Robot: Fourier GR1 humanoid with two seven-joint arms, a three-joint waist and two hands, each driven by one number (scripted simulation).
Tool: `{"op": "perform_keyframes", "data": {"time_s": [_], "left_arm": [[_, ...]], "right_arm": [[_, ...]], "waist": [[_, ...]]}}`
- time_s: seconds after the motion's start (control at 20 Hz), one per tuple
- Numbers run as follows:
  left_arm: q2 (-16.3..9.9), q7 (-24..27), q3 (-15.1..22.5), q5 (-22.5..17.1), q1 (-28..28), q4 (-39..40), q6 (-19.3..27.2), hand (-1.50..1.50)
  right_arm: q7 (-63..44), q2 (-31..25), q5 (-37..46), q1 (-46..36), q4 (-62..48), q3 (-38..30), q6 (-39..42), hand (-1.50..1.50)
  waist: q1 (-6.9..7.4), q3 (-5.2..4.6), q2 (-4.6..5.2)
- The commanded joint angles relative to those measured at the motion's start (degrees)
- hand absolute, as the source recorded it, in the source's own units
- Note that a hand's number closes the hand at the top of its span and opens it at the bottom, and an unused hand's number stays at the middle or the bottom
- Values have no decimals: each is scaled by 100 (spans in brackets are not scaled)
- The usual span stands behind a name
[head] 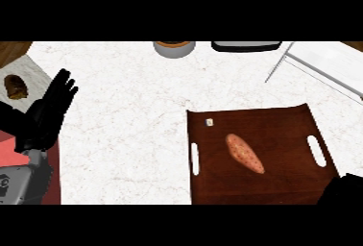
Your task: Pick the bell pepper from the tray and place it in the tiered shelf
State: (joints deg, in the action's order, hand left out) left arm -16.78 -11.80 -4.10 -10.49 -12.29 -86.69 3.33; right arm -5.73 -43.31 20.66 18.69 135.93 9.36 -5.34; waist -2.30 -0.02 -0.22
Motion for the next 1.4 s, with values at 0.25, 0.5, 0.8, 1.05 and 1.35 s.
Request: {"op": "perform_keyframes", "data": {"time_s": [0.25, 0.5, 0.8, 1.05, 1.35], "left_arm": [[134, 6, 186, 68, 103, -195, -51, 0], [171, -38, 207, 136, 107, -188, -41, 0], [189, 119, 167, 165, 70, -24, -158, 0], [177, -263, 145, 132, -325, -174, -158, 0], [231, -147, 27, 246, -633, 341, -120, 0]], "right_arm": [[-584, -727, -3218, -864, -676, -3149, 974, 150], [-404, -1358, -3841, -1310, -2349, -4073, 1901, 150], [590, -1509, -3803, -1963, -4534, -4155, 2566, 150], [1126, -1713, -3401, -2801, -5998, -3851, 2738, 150], [1814, -2148, -2913, -3877, -7696, -3523, 3141, 150]], "waist": [[171, 2, 3], [224, 2, 17], [305, 7, 40], [343, 7, 48], [347, 6, 59]]}}
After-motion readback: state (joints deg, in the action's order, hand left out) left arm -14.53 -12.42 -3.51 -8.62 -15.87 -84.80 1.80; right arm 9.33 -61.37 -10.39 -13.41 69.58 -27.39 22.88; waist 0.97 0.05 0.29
